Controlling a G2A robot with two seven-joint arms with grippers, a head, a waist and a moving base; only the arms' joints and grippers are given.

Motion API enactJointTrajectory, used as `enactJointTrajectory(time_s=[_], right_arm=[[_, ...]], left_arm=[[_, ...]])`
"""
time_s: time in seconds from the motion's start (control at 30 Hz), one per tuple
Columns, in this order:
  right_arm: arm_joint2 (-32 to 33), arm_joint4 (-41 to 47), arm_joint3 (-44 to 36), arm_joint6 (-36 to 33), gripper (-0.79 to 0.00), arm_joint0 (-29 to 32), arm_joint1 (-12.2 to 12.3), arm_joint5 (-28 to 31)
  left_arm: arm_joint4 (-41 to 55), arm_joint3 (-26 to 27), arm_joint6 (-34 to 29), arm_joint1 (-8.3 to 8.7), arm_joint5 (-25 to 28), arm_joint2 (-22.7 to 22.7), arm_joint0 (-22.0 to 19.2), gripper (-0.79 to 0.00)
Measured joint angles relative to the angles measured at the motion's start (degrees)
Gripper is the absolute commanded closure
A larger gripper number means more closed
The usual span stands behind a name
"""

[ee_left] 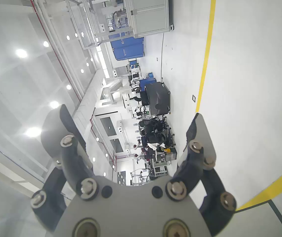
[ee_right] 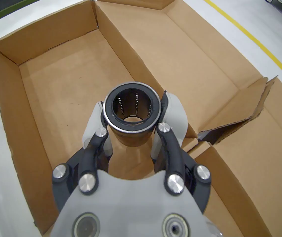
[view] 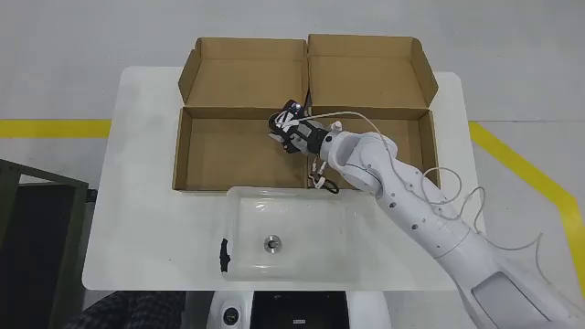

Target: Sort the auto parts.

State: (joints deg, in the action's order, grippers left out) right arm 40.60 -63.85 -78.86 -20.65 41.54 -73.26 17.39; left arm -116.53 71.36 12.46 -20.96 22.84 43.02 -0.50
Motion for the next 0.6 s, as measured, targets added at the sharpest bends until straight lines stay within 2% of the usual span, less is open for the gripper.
enactJointTrajectory(time_s=[0.27, 0.4, 0.47, 0.5, 0.6], right_arm=[[-1.6, -2.1, 1.7, -0.4, -0.126, -0.7, -1.4, -0.7], [-1.8, -2.7, 2.9, -0.4, -0.163, -0.9, -2.0, -0.9], [-1.9, -3.0, 3.7, -0.3, -0.215, -1.1, -2.3, -1.0], [-1.8, -3.2, 3.9, -0.3, -0.277, -1.2, -2.4, -1.1], [-1.7, -3.6, 4.5, -0.2, -0.311, -1.2, -2.7, -1.2]], left_arm=[[0.0, 0.0, 0.0, 0.00, 0.0, 0.0, 0.0, -0.785], [0.0, 0.0, 0.0, 0.00, 0.0, 0.0, 0.0, -0.785], [0.0, 0.0, 0.0, 0.00, 0.0, 0.0, 0.0, -0.785], [0.0, 0.0, 0.0, 0.00, 0.0, 0.0, 0.0, -0.785], [0.0, 0.0, 0.0, 0.00, 0.0, 0.0, 0.0, -0.785]])
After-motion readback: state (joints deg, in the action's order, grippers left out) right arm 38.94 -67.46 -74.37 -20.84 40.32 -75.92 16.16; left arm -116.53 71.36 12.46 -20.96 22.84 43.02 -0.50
